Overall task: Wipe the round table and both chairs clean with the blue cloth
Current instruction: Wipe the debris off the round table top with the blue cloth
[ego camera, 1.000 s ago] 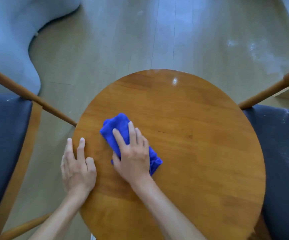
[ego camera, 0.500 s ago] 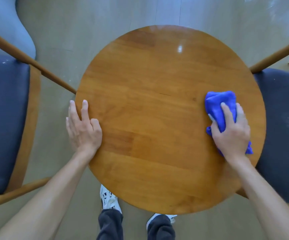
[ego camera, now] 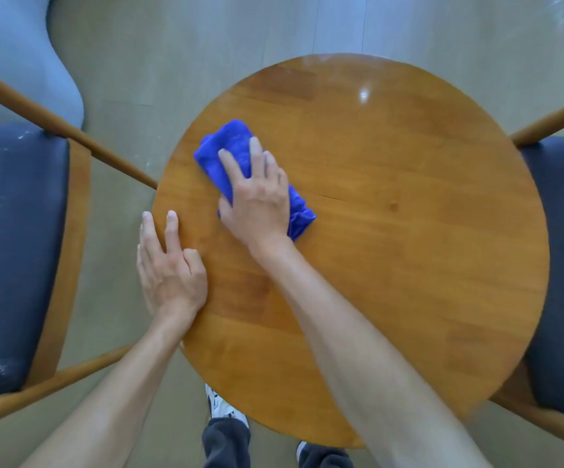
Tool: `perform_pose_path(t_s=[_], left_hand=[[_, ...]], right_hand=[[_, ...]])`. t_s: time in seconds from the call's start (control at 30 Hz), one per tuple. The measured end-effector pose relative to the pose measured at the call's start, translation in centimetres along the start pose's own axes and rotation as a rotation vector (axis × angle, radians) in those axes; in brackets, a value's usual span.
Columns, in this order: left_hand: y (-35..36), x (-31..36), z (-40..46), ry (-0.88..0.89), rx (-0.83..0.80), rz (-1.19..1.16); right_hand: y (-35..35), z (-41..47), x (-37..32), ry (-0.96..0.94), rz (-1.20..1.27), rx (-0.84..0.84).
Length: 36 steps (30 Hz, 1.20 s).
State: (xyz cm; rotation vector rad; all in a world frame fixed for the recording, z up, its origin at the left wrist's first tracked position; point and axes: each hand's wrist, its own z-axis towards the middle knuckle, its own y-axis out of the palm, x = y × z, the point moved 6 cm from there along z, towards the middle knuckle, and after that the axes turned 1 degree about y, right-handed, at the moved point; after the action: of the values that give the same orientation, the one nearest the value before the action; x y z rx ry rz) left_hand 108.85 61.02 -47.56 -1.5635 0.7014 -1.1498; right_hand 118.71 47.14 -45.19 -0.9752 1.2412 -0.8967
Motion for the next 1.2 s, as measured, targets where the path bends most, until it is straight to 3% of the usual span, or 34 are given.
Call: perform_pose_path(t_s=[0.13, 0.27, 0.33, 0.47, 0.53, 0.6, 0.67, 0.77, 0.9, 1.03, 1.13, 1.2], left_hand=[[-0.3, 0.2, -0.1, -0.016, -0.004, -0.031], [-0.5, 0.4, -0.1, -0.014, -0.039, -0.013], [-0.5, 0.4, -0.1, -0.021, -0.054, -0.006], [-0.3, 0.5, -0.1, -0.024, -0.082, 0.008], [-0.1, 0.4, 0.1, -0.029, -0.088, 0.011], [0.1, 0.4, 0.0, -0.028, -0.092, 0.011], [0.3, 0.2, 0.1, -0.03, -0.084, 0.01], [0.4, 0.0, 0.2, -0.018, -0.063, -0.023], [-0.8, -0.5, 0.0, -0.059, 0.038, -0.308], [-2.1, -1.6, -0.1, -0.282, 0.1, -0.668], [-2.7, -0.5, -1.0, -0.294, 0.05, -0.669], [-3.3, 1.4, -2.1, -0.25, -0.013, -0.647]], right_hand=[[0.5, -5.0, -2.8, -0.35, 0.077, -0.176], [-3.1, -4.6, 6.9, -0.438, 0.005, -0.13], [-5.9, -2.8, 14.9, -0.249, -0.059, -0.001], [-9.2, 1.0, 26.8, 0.448, -0.109, 0.205], [-8.8, 3.7, 27.2, 0.659, -0.114, 0.277], [-7.5, 7.1, 24.5, 0.693, -0.103, 0.301], [-5.3, 10.9, 18.9, 0.577, -0.098, 0.25], [-1.6, 12.6, 6.7, 0.226, -0.087, 0.124], [1.1, 2.6, -5.1, -0.17, 0.098, -0.058], [0.0, -9.0, -4.0, -0.32, 0.184, -0.167], [-2.2, -13.3, 0.8, -0.332, 0.154, -0.17], [-4.1, -14.6, 3.6, -0.232, 0.182, -0.167]])
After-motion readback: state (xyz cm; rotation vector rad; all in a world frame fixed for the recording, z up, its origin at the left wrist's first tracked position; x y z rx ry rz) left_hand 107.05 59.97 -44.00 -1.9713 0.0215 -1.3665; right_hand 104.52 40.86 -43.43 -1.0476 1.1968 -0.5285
